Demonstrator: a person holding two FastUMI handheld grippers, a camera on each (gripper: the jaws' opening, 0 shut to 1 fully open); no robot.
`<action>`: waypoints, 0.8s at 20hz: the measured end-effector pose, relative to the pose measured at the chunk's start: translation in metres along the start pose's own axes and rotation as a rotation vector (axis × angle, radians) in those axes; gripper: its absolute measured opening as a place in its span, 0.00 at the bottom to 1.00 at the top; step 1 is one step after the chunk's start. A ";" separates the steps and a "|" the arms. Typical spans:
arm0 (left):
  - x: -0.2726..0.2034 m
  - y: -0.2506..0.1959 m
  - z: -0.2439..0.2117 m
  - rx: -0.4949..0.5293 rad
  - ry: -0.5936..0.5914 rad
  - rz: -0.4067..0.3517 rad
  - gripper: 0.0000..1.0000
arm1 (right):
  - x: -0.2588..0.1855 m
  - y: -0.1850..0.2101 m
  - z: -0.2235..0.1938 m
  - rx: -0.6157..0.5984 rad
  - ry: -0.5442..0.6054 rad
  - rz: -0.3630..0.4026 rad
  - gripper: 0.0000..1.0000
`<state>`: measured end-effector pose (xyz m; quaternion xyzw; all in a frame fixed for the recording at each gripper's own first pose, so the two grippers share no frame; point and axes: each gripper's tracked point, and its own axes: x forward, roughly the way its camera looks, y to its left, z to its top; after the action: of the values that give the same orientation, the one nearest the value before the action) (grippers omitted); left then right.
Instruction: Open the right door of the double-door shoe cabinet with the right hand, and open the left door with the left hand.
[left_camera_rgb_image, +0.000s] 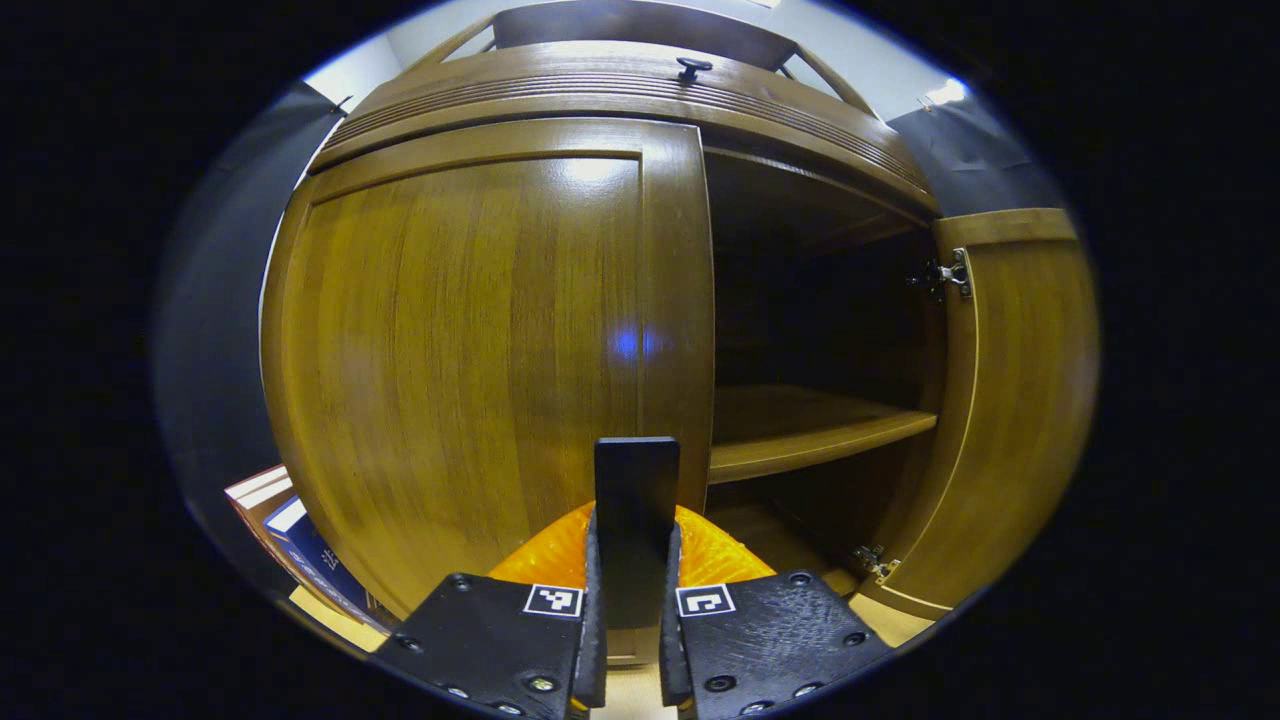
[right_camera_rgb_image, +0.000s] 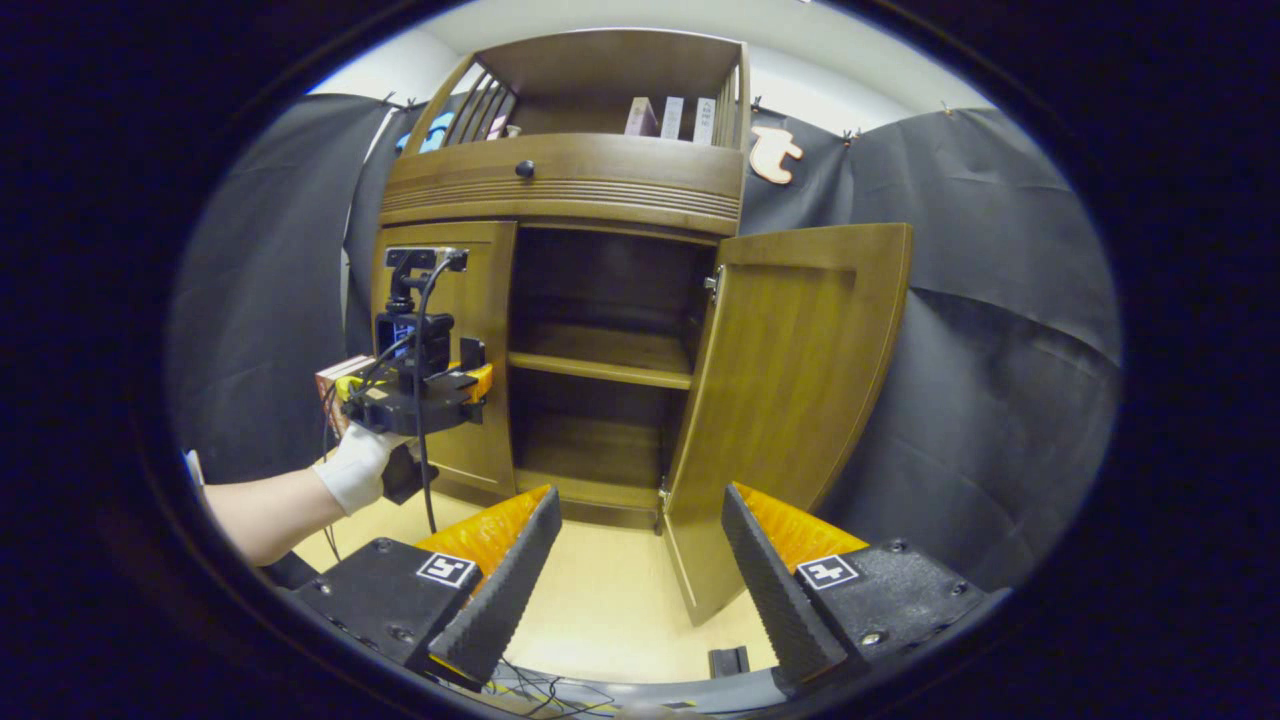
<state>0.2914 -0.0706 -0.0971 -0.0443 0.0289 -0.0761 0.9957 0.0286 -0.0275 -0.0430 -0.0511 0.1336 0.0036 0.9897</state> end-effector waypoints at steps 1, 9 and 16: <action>-0.005 0.000 0.000 0.002 0.001 -0.009 0.20 | -0.001 0.000 0.001 0.002 -0.003 -0.001 1.00; -0.070 0.009 -0.006 0.022 -0.001 -0.071 0.20 | -0.018 0.008 -0.006 0.014 -0.004 0.006 1.00; -0.121 0.029 -0.009 0.017 -0.002 -0.064 0.19 | -0.034 0.020 -0.014 0.009 0.001 0.041 1.00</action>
<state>0.1760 -0.0240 -0.1026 -0.0371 0.0257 -0.1081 0.9931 -0.0080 -0.0084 -0.0496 -0.0438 0.1351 0.0233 0.9896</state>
